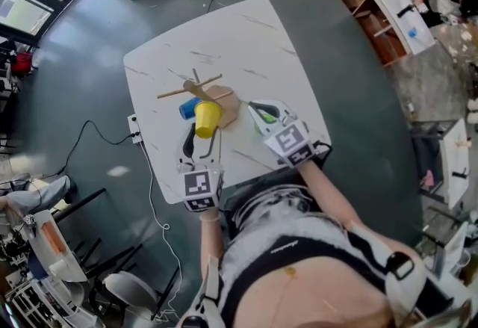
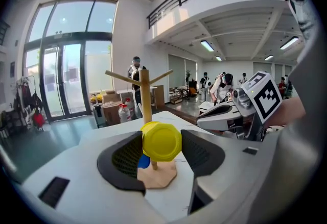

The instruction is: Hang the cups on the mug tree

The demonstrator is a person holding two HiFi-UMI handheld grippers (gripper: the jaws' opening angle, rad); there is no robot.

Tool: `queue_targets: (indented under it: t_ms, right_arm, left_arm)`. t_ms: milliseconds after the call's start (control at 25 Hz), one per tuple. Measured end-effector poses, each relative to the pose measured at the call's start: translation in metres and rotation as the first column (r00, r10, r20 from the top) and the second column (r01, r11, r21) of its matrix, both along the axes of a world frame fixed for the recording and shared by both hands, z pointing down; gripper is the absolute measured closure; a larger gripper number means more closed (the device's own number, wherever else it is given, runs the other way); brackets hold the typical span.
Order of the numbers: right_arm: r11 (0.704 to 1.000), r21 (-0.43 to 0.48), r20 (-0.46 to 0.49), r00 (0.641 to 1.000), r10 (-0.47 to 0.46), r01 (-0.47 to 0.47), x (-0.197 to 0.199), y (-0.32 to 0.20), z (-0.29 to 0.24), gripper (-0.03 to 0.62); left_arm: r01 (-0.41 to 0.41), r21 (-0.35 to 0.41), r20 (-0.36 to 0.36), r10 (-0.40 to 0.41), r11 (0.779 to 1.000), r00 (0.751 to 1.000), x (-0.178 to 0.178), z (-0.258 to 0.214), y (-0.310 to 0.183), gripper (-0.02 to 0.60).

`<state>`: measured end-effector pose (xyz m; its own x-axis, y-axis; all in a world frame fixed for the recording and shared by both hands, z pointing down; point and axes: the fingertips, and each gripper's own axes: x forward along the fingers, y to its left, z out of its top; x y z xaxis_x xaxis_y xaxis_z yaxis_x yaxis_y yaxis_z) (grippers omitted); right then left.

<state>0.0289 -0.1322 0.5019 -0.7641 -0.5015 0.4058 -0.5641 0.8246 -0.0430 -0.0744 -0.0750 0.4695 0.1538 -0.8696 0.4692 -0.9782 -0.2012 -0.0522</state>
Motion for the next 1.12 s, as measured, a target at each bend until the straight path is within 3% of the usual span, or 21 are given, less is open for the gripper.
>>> queue_targets:
  t_ms: [360, 840, 1120]
  right_arm:
    - [0.999, -0.023, -0.031, 0.998, 0.049, -0.050, 0.020, -0.005, 0.005, 0.589]
    - [0.991, -0.028, -0.037, 0.991, 0.128, -0.129, 0.058, -0.017, 0.007, 0.589]
    - [0.987, -0.042, -0.047, 0.987, 0.151, -0.153, 0.078, -0.019, 0.013, 0.589]
  left_arm:
    - [-0.012, -0.020, -0.018, 0.012, 1.000, 1.000, 0.004, 0.013, -0.006, 0.341]
    - [-0.017, 0.011, -0.019, 0.017, 1.000, 1.000, 0.005, 0.010, -0.007, 0.334]
    - [0.016, 0.040, -0.070, -0.013, 0.999, 0.997, 0.008, 0.005, -0.008, 0.279]
